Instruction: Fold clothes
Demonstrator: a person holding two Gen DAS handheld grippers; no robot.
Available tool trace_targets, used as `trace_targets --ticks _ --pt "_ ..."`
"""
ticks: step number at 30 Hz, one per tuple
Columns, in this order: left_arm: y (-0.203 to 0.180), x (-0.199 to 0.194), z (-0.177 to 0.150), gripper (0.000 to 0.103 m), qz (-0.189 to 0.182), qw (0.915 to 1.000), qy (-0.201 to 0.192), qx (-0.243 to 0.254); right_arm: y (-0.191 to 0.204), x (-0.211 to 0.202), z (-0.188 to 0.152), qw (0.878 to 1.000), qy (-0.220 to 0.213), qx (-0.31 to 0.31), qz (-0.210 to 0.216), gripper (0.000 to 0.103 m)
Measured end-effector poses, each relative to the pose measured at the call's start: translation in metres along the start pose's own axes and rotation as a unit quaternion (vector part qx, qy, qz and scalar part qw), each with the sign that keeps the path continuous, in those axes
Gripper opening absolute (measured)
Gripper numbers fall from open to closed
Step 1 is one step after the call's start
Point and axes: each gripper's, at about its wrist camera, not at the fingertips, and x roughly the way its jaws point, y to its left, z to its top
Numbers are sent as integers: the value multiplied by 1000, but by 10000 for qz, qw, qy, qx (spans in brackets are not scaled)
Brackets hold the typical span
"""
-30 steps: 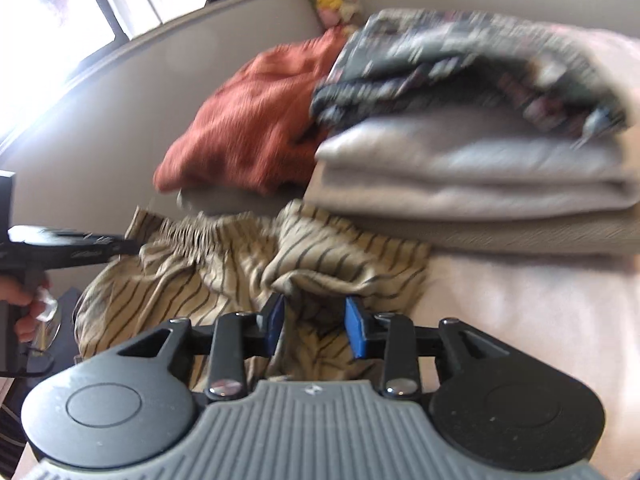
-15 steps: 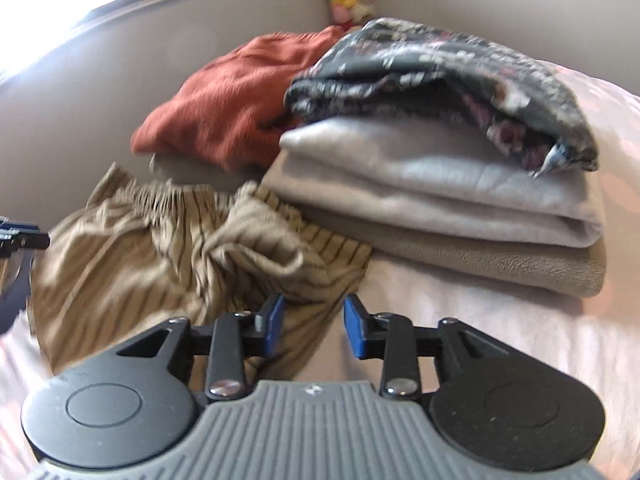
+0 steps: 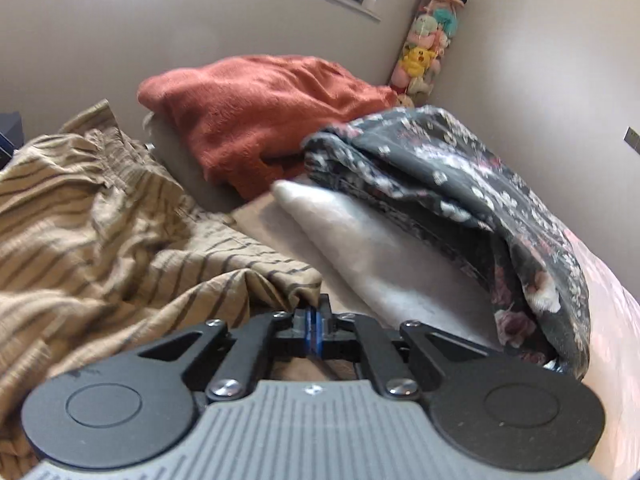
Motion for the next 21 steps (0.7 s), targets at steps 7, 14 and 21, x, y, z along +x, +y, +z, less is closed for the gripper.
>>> trace_targets --ticks 7,14,21 --pt "-1 -1 2 27 41 9999 -89 42 -16 2 -14 9984 354 295 -337 8" --pt "11 -26 -4 27 37 9982 -571 -157 -23 -62 -12 9902 -70 1364 303 12" --pt "18 -39 -13 27 -90 9958 -824 -382 45 -95 12 9712 -213 1707 1650 12"
